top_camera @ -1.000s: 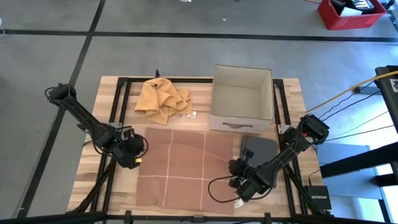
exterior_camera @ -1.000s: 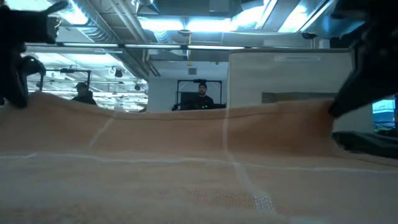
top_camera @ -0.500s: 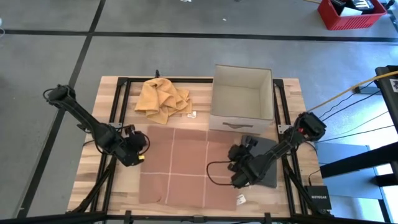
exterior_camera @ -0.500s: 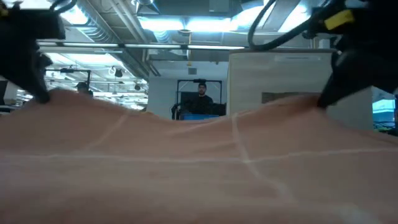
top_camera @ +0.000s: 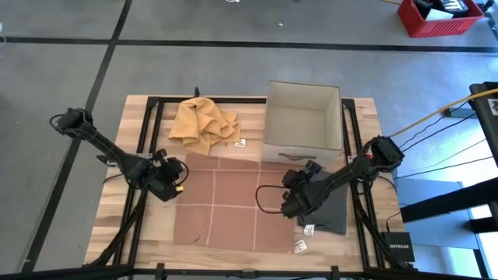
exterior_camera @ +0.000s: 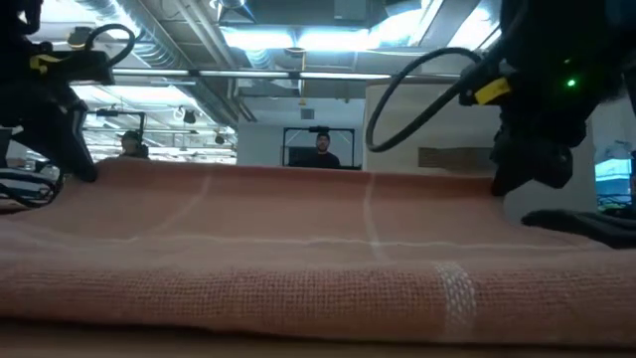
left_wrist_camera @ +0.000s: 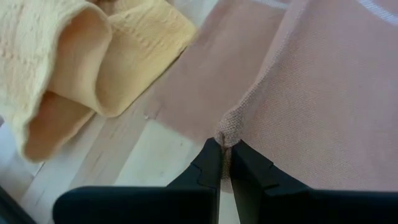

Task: Fold towel
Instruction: Fold the light orange towel

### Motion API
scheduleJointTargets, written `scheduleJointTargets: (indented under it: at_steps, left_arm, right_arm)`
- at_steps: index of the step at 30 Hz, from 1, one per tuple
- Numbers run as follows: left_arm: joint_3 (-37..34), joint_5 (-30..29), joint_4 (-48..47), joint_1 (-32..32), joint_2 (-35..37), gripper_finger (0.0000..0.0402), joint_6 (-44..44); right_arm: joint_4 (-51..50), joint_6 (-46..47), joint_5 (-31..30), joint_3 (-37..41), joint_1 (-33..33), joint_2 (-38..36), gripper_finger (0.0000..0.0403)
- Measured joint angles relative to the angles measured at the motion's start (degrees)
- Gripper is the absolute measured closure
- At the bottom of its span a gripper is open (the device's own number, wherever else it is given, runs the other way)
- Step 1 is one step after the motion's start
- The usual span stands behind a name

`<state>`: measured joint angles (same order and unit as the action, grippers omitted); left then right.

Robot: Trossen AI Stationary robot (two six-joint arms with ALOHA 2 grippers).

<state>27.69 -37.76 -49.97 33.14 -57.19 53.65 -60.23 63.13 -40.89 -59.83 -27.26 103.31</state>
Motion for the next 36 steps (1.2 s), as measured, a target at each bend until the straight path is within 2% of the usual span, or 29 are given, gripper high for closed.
scheduleJointTargets:
  at_steps: [11, 14, 18, 21, 23, 25, 27, 30, 33, 36]
  left_arm:
    - [-2.96, -2.88, 2.33, -1.87, 0.04, 0.0386, -2.45]
    - [-3.0, -3.48, 2.73, -3.4, 0.04, 0.0371, -6.13]
    - [-2.99, -3.37, 2.62, -5.34, 0.04, 0.0318, -7.18]
    - [-0.83, 2.42, 0.85, -6.33, 0.04, 0.0273, -9.04]
    - [2.58, 8.93, -0.24, -7.0, 0.07, 0.025, -8.49]
    - [6.2, 16.58, -0.12, -6.89, 0.18, 0.0236, -7.08]
    - [8.66, 23.01, 2.61, -5.32, 0.28, 0.0229, -4.47]
    - [8.5, 30.17, 13.01, -1.36, -0.04, 0.0228, -2.21]
    - [6.63, 33.43, 22.49, 3.79, -1.85, 0.0232, 0.62]
    - [5.59, 34.71, 26.52, 9.25, -5.32, 0.0238, 4.95]
  right_arm:
    - [5.42, -0.55, 0.88, 3.21, 1.15, 0.0, 0.0383]
    - [5.54, -0.59, -0.2, 3.37, 1.21, 0.0, 0.0358]
    - [5.19, -0.73, 0.91, 3.37, 1.89, 0.0, 0.0301]
    - [0.1, -1.79, 3.03, 1.61, 1.85, -0.13, 0.0256]
    - [-2.76, -4.73, 4.62, -0.99, 1.62, -1.11, 0.0232]
    - [-1.45, -9.08, 6.53, -3.51, 0.78, -2.89, 0.0214]
    - [6.27, -14.41, 8.81, -4.55, -0.45, -4.67, 0.0203]
    - [26.19, -23.39, 15.46, -3.9, -2.04, -5.55, 0.0197]
    - [43.96, -30.82, 24.29, -1.64, -4.18, -4.04, 0.02]
    - [50.6, -31.11, 25.83, -0.33, -6.83, -1.03, 0.0205]
